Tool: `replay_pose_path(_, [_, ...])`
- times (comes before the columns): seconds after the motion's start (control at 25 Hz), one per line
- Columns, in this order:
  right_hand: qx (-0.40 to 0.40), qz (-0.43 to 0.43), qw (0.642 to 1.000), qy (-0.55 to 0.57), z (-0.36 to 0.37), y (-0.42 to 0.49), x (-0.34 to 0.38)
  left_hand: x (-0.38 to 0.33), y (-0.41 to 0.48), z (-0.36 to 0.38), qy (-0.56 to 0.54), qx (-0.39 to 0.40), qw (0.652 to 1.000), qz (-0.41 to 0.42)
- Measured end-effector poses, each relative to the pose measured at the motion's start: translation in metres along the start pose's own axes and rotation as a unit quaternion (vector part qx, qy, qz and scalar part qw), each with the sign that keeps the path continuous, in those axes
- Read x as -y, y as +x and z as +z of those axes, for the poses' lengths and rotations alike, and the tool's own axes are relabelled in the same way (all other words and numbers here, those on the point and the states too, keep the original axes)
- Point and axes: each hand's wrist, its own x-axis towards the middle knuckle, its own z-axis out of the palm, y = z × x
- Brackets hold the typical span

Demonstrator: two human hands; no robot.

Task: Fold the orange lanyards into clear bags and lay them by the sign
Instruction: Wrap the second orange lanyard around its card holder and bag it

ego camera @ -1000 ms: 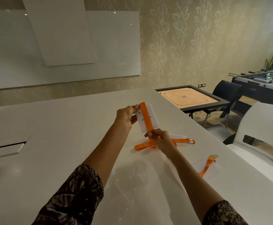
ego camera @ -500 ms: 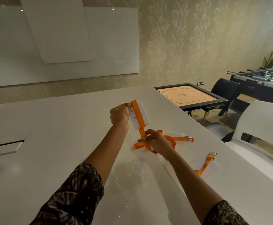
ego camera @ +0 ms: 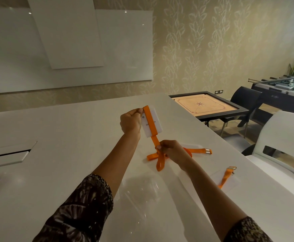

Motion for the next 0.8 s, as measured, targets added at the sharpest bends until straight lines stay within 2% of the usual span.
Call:
replay_pose_path(0.24, [-0.011,0.021,1.0,-0.007,-0.001,-0.003,-0.002,0.018,0.001,-0.001,0.019,-0.038,0.999,0.02])
replay_pose_path(0.32, [-0.015,0.02,0.999,-0.032,0.0,-0.003,-0.003,0.021,0.005,-0.003,-0.005,-0.048,0.999,-0.021])
replay_pose_path(0.4, [-0.026,0.016,0.996,-0.081,0.0,-0.003,-0.003,0.024,0.013,-0.006,-0.056,-0.055,0.991,-0.109])
replay_pose_path(0.48, [-0.043,0.015,0.991,-0.127,0.003,-0.005,-0.008,0.023,0.018,-0.009,-0.074,-0.05,0.983,-0.161])
replay_pose_path(0.8, [-0.057,0.02,0.981,-0.185,0.013,-0.017,-0.011,0.036,0.015,-0.01,-0.055,-0.051,0.981,-0.177])
